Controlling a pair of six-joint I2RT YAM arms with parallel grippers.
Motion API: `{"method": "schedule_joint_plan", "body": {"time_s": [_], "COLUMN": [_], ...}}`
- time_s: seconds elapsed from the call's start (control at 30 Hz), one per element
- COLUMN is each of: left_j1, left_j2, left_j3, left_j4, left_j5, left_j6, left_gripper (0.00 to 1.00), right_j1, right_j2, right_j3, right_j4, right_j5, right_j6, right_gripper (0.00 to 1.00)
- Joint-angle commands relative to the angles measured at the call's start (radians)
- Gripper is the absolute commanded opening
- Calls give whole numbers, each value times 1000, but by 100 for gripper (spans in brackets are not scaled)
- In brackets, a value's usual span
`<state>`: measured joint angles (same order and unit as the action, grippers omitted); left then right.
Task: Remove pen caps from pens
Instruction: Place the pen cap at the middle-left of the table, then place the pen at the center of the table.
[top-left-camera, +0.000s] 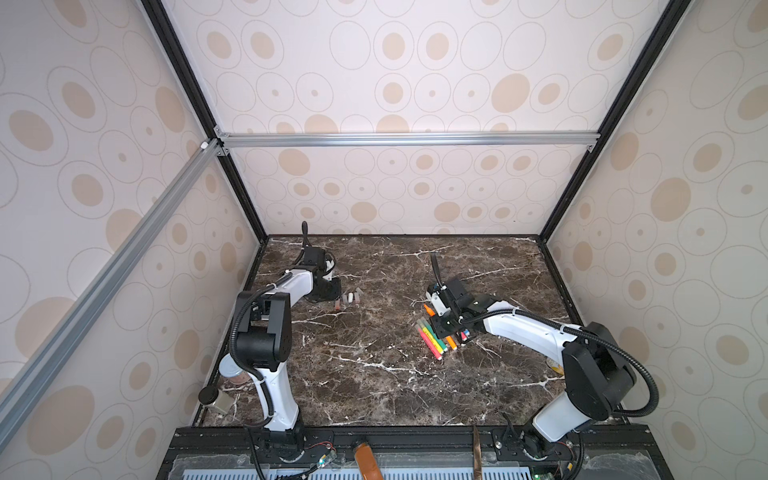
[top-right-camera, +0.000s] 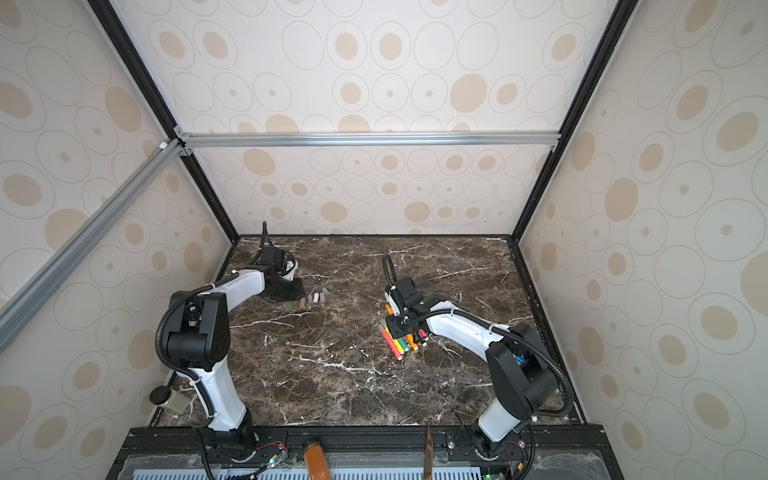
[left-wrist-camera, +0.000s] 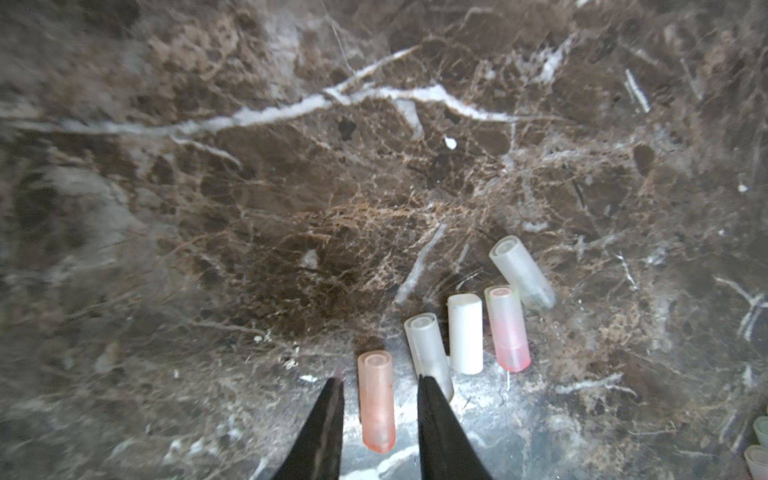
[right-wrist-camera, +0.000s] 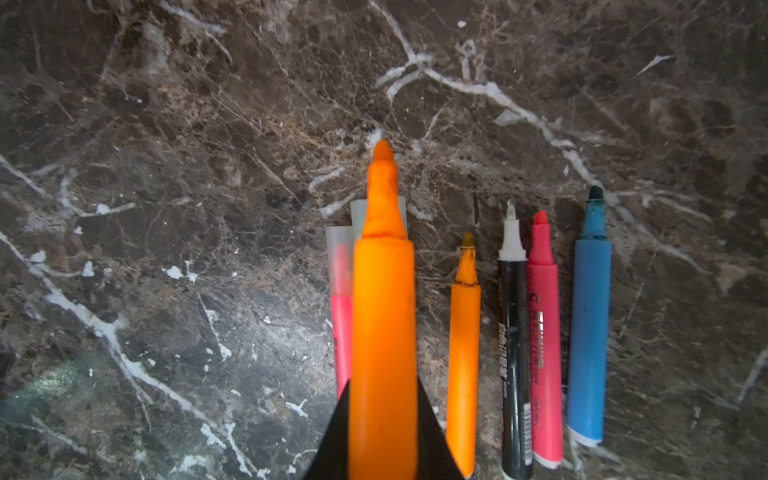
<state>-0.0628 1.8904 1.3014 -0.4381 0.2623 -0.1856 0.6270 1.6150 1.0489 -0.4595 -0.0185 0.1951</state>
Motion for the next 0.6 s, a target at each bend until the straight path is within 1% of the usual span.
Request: {"method": "schedule_joint_plan", "body": {"time_s": [0.0,0.33,0.57], "left_j1": [6,5,5], "left_j2": [-60,-208,-232], "left_j3": [50,72,52], "left_j4": [-44,-57,-39], "left_j5": [-33,-7,21], "left_j6": [11,12,12], "left_gripper": [30,31,31], "right_j1": [-4,-5,-7], "right_j2": [33,139,175], "right_j3": [43,127,149], "right_j4": [-30,-78,-100], "right_j5": [30,69,99], "right_j6": [-28,-28,-13], "right_gripper": [0,0,0]}}
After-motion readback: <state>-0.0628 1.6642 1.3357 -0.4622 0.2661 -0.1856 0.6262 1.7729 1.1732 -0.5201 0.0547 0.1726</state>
